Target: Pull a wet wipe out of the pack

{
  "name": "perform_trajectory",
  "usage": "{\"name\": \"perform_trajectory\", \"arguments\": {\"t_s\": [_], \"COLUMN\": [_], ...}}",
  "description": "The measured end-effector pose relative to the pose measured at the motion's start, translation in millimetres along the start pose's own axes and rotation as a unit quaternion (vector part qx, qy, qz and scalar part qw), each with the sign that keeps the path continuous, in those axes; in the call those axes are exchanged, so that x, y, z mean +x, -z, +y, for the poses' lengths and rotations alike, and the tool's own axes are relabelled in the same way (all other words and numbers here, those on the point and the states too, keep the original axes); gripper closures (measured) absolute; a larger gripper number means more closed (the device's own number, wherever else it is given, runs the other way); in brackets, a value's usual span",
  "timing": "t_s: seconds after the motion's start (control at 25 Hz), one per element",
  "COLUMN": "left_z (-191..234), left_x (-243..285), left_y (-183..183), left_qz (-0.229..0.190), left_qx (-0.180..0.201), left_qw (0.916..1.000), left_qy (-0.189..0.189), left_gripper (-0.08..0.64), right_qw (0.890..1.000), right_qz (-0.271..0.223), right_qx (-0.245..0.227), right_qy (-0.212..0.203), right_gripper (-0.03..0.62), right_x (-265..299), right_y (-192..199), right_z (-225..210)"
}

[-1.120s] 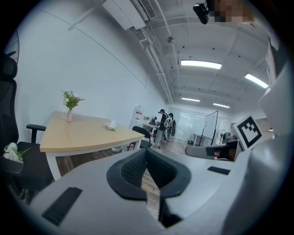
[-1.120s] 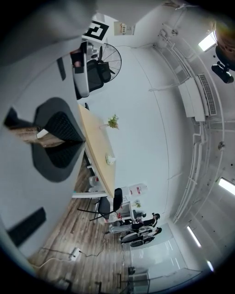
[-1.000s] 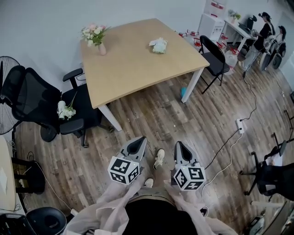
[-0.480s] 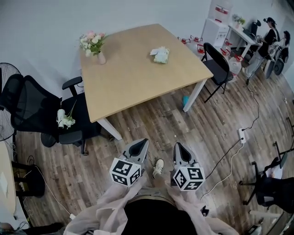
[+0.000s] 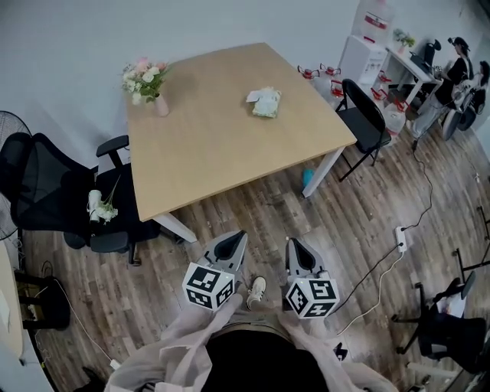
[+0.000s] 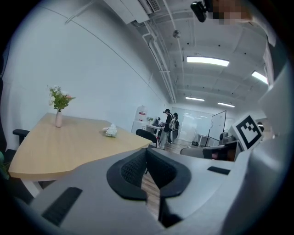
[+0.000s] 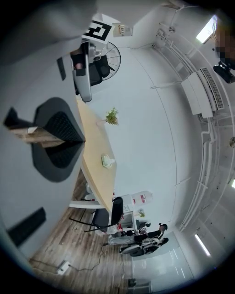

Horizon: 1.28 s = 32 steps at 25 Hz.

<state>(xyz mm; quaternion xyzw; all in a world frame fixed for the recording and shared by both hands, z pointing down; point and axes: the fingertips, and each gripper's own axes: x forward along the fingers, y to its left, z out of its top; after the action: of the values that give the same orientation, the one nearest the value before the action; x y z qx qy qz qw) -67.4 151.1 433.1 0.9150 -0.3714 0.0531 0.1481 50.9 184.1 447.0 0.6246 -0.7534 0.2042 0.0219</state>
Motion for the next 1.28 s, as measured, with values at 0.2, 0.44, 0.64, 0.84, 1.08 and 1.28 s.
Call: {"name": "perform_trajectory", "arguments": {"t_s": [0.2, 0.44, 0.64, 0.84, 1.08, 1.28], "left_z": [7, 12, 13, 16, 16, 18], "left_x": [31, 55, 65, 65, 62, 64], "left_y": [-4, 0, -1, 0, 5, 9], "left_qz": [-0.003, -0.003, -0.003, 0.000, 0.007, 0.014], "left_qx": [0.001, -0.002, -0.006, -0.005, -0.011, -0.014], "left_qw": [1.0000, 0.9998, 0.9996, 0.9993, 0.9991, 0.9991], "left_qy": [-0.008, -0.018, -0.028, -0.038, -0.041, -0.037], "left_gripper": [0.551, 0.551, 0.551, 0.551, 0.551, 0.551], "right_qw": [1.000, 1.000, 0.999, 0.999, 0.999, 0.999], "right_qz": [0.001, 0.007, 0.014, 0.020, 0.027, 0.028], "right_qx": [-0.007, -0.010, -0.001, 0.004, 0.009, 0.013], "right_qy": [-0.011, -0.025, -0.029, -0.031, -0.034, -0.031], "right_gripper": [0.581, 0.581, 0.581, 0.581, 0.581, 0.581], "right_x": [23, 42, 48, 47, 45, 50], "right_y": [-12, -13, -11, -7, -2, -1], "right_z": [-20, -37, -49, -54, -52, -51]}}
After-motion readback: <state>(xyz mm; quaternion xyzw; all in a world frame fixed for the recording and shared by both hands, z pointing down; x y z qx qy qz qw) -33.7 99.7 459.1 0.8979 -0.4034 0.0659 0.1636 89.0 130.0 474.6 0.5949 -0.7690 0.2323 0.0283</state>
